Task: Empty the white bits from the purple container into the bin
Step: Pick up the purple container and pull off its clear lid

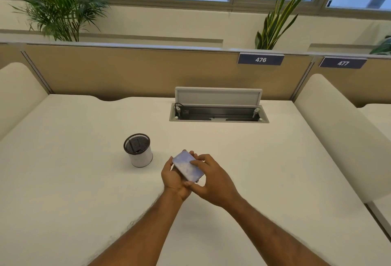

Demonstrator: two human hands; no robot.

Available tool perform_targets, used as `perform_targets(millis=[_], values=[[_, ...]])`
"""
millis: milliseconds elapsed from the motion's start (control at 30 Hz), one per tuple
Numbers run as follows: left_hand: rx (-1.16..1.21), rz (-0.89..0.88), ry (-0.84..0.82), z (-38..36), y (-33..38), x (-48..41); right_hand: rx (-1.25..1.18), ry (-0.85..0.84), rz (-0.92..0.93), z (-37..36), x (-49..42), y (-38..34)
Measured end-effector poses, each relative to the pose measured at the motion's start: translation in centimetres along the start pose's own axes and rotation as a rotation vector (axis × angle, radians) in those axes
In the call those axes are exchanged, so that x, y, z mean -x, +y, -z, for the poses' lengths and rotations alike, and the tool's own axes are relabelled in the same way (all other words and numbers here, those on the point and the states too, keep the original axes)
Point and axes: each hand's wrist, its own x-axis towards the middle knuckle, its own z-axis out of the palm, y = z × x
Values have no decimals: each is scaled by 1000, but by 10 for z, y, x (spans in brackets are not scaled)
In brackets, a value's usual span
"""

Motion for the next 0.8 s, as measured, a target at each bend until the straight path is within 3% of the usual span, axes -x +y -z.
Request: perform_targets(millis=[367,600,800], values=[[2,-52,51,-7,-10,1,130,52,-51,-8,-5,-8],[-75,-48,145,-12,-23,4,-2,71,-228,-10,-9,-1],[-51,-23,123,-10,-22,9,-18,98,-196,-13,-5,-2]])
